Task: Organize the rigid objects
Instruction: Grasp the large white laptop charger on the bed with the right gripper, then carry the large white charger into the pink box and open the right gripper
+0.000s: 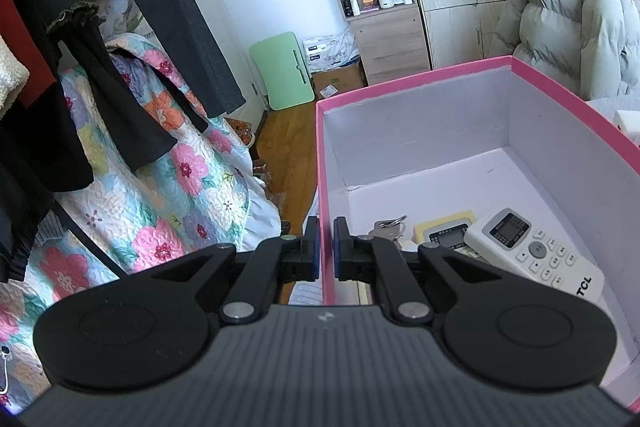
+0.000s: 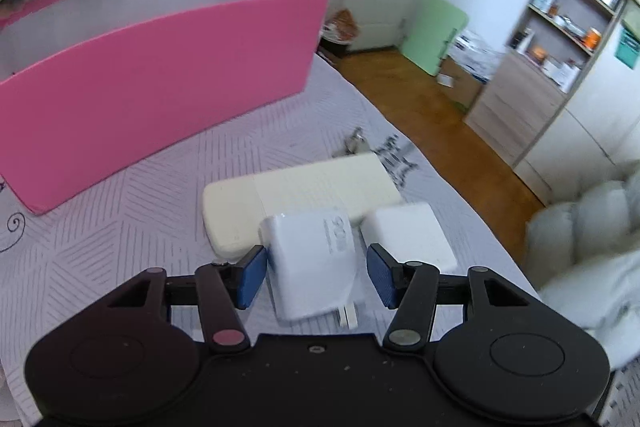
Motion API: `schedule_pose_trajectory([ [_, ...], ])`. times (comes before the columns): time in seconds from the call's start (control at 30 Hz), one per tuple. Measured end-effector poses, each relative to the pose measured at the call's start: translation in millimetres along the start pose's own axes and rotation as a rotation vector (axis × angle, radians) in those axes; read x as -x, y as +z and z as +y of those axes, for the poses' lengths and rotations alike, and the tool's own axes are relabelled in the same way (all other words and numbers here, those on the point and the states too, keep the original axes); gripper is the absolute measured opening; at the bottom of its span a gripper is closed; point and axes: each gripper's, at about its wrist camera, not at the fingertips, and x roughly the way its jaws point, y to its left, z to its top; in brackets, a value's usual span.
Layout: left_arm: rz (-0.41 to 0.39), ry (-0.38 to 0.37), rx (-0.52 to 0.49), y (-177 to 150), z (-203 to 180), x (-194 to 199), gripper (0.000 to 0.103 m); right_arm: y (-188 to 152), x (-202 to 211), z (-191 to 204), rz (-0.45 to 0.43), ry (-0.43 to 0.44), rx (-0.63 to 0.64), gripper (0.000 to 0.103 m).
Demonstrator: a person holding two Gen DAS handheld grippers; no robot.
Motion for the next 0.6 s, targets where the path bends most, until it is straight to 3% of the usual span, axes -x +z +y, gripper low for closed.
schedule_pose_trajectory([
  [0.1,-0.005,0.004,-0.005,0.7,-0.6,0.2,0.006,-7.2,-11.4,-4.8,0.002,-0.018,-0.146,0.062],
  [0.4,-0.001,0.003,-0.007,2.0,-1.0,-0.2,0.006,-20.9,10.0,8.6,-0.132,-0.086,-0.326,0.058],
  [0.6,-0.005,0.008,-0.008,2.3,-1.8,-0.4,0.006,-6.1,41.8,6.2,-0.223,-0.079,-0.462,0.058],
])
